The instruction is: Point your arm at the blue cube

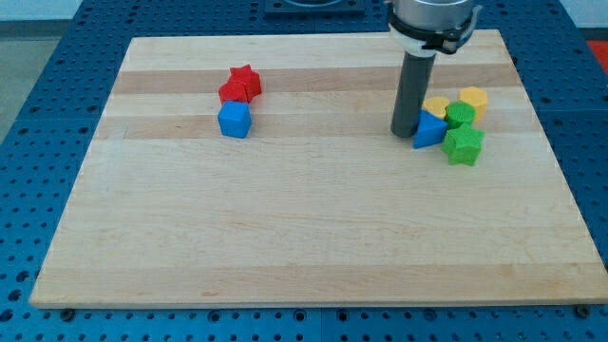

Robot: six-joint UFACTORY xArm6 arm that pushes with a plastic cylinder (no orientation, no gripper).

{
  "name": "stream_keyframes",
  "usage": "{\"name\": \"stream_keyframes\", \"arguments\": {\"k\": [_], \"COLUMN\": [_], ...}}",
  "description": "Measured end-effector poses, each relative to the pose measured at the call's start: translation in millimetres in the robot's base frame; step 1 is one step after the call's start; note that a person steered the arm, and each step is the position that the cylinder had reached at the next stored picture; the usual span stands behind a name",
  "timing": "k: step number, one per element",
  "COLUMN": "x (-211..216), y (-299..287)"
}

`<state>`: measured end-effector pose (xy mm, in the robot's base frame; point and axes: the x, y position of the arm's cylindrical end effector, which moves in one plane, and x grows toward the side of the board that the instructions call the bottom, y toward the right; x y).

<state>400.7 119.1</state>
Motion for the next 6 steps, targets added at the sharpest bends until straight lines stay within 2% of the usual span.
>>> {"name": "stream_keyframes", "arguments": {"k": [3,4,6], "x": [0.0,-0.3,-28.4], "y": [8.4,-9.6,-100.4]}}
